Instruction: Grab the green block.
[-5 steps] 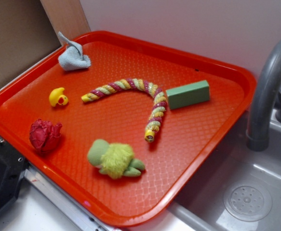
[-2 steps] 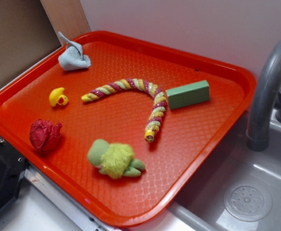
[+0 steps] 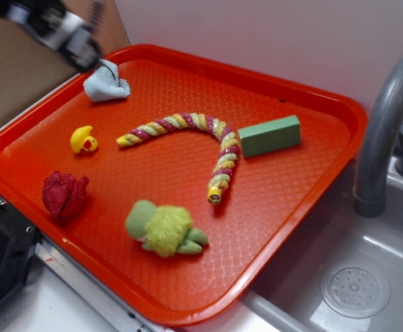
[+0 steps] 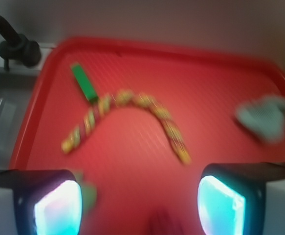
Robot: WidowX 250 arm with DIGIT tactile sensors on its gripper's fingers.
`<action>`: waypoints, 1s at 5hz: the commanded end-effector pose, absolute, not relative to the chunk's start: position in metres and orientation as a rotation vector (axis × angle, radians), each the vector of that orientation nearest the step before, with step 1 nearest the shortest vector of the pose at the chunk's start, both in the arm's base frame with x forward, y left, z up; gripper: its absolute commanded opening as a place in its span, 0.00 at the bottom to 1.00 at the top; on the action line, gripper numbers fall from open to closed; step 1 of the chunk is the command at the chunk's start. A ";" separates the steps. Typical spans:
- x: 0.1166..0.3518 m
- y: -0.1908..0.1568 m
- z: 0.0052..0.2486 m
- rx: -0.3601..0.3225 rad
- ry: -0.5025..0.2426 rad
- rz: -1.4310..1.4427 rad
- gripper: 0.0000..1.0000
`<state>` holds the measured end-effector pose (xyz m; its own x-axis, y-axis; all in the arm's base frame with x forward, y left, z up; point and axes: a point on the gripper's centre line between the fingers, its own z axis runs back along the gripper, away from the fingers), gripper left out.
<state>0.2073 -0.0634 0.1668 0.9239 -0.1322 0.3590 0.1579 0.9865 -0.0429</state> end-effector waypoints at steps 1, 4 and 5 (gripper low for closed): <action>0.272 -0.109 0.139 -0.120 -0.433 -0.317 1.00; 0.322 -0.139 0.066 -0.132 -0.286 -0.410 1.00; 0.320 -0.150 0.046 -0.114 -0.230 -0.458 1.00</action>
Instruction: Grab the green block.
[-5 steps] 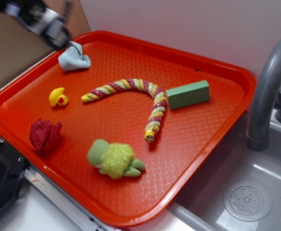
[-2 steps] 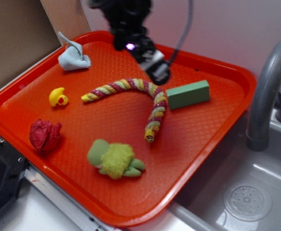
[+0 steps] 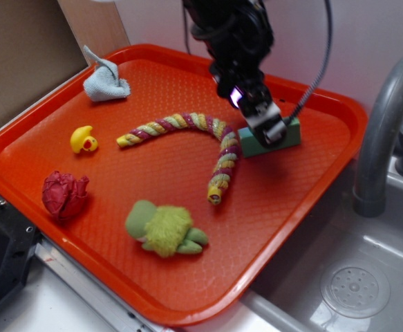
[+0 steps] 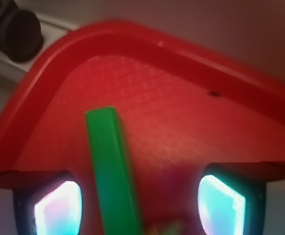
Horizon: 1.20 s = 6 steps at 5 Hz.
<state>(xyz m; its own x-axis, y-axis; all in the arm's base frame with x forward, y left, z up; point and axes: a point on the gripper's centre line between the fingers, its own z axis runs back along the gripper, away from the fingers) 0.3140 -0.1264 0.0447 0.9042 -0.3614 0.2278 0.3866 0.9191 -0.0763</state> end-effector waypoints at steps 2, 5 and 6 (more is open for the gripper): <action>0.316 -0.153 0.032 -0.108 -0.209 -0.492 0.00; 0.292 -0.125 0.103 -0.007 -0.134 -0.359 0.00; 0.272 -0.100 0.148 0.000 -0.064 -0.110 0.00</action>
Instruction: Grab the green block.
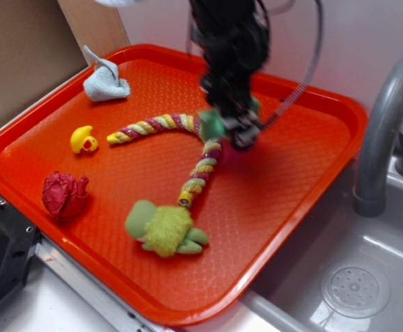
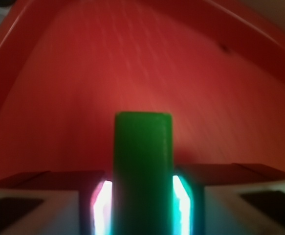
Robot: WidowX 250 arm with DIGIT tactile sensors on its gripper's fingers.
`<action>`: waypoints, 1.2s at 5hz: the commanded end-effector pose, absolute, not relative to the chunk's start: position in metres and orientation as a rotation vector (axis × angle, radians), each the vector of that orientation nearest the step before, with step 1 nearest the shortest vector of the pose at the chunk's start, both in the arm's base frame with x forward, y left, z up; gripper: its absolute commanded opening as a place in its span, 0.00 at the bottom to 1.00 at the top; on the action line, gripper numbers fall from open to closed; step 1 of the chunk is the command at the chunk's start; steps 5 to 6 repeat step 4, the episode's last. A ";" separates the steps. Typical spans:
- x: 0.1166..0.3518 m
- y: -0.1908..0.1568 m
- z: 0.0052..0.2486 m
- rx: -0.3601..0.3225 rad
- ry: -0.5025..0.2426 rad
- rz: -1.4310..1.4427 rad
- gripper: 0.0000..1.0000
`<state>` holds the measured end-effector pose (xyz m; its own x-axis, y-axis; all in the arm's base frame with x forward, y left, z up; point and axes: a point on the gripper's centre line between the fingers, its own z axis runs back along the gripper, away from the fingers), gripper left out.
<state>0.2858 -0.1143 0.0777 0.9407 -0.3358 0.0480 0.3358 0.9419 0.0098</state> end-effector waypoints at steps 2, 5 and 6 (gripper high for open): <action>0.219 -0.061 0.209 -0.016 -0.079 0.251 0.00; 0.209 -0.040 0.216 -0.106 -0.110 0.320 0.00; 0.209 -0.040 0.216 -0.106 -0.110 0.320 0.00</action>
